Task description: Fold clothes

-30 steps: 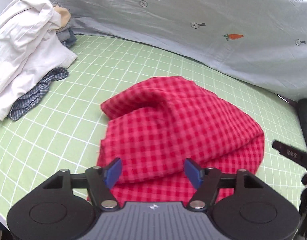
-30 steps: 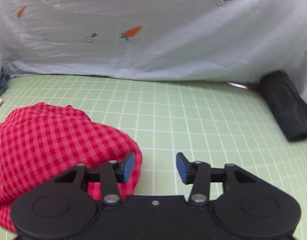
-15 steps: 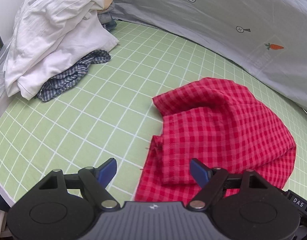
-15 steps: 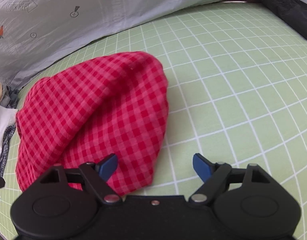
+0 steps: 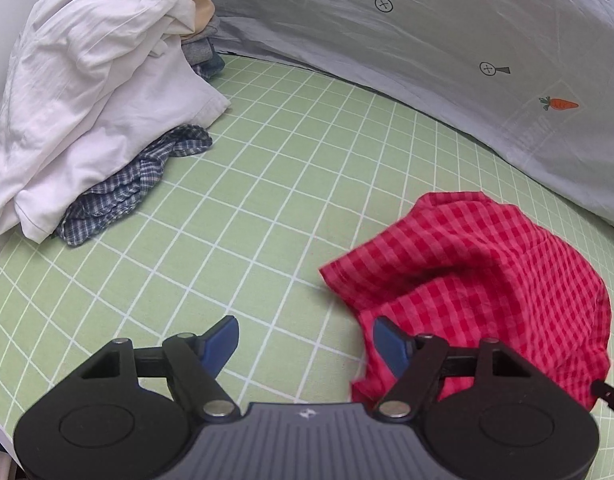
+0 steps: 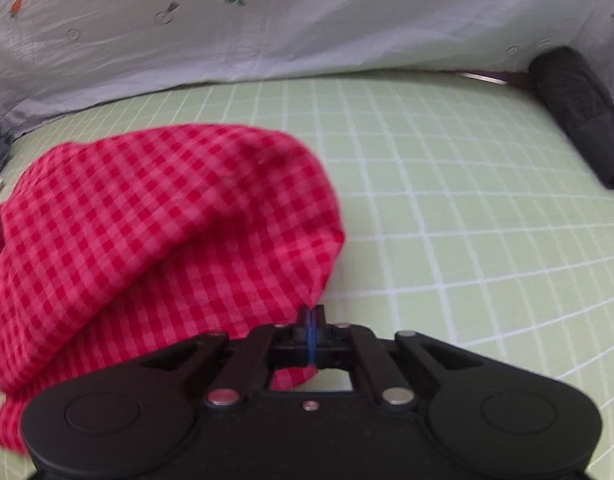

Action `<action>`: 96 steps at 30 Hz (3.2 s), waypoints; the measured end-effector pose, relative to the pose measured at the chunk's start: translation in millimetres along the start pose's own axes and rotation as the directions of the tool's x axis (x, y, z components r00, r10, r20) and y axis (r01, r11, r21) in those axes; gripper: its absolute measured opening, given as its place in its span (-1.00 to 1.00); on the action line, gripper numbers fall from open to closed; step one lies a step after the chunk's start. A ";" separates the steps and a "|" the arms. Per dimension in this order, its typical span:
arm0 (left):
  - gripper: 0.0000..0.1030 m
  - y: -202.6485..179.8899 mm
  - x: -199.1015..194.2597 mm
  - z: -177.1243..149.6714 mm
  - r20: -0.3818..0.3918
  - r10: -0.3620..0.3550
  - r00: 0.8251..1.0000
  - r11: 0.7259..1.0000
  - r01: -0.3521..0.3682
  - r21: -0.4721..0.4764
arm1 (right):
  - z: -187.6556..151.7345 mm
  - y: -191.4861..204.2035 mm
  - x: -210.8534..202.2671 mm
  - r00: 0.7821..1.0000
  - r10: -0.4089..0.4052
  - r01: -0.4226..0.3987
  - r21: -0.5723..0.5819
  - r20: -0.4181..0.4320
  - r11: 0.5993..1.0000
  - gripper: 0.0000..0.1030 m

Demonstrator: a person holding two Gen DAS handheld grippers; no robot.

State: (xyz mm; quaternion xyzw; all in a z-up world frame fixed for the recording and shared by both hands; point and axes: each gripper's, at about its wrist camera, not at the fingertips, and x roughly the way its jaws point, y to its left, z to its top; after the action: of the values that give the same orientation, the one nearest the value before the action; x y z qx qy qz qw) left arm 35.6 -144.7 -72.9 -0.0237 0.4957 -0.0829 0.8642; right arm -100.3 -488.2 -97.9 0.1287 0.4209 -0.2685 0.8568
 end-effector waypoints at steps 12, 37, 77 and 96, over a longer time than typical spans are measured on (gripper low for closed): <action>0.45 -59.7 40.4 12.7 -0.087 -0.136 0.987 0.984 0.144 0.105 | 27.6 -78.6 23.1 0.996 -0.088 0.094 0.310 -0.032 0.946 0.54; 0.36 -39.2 20.2 -17.6 -0.115 -0.155 0.981 0.978 0.168 0.120 | -24.5 -12.1 -4.6 0.990 0.122 -0.107 0.167 -0.077 0.980 -0.99; -0.83 -50.5 -65.8 -5.0 -0.007 -0.209 0.978 0.933 0.202 0.297 | -29.1 -86.8 -82.7 0.998 0.028 -0.033 0.099 0.053 0.994 -0.96; 0.34 -56.9 3.9 42.8 -0.021 -0.052 0.998 0.975 0.055 0.217 | 9.5 -92.4 -11.3 1.000 0.028 -0.026 0.212 -0.008 0.977 0.49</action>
State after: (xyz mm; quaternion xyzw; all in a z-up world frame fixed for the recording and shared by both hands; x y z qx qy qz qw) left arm 67.5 -203.2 -47.5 0.0581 0.4894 -0.1602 0.8553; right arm -152.2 -564.5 -82.6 0.2263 0.3928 -0.2994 0.8395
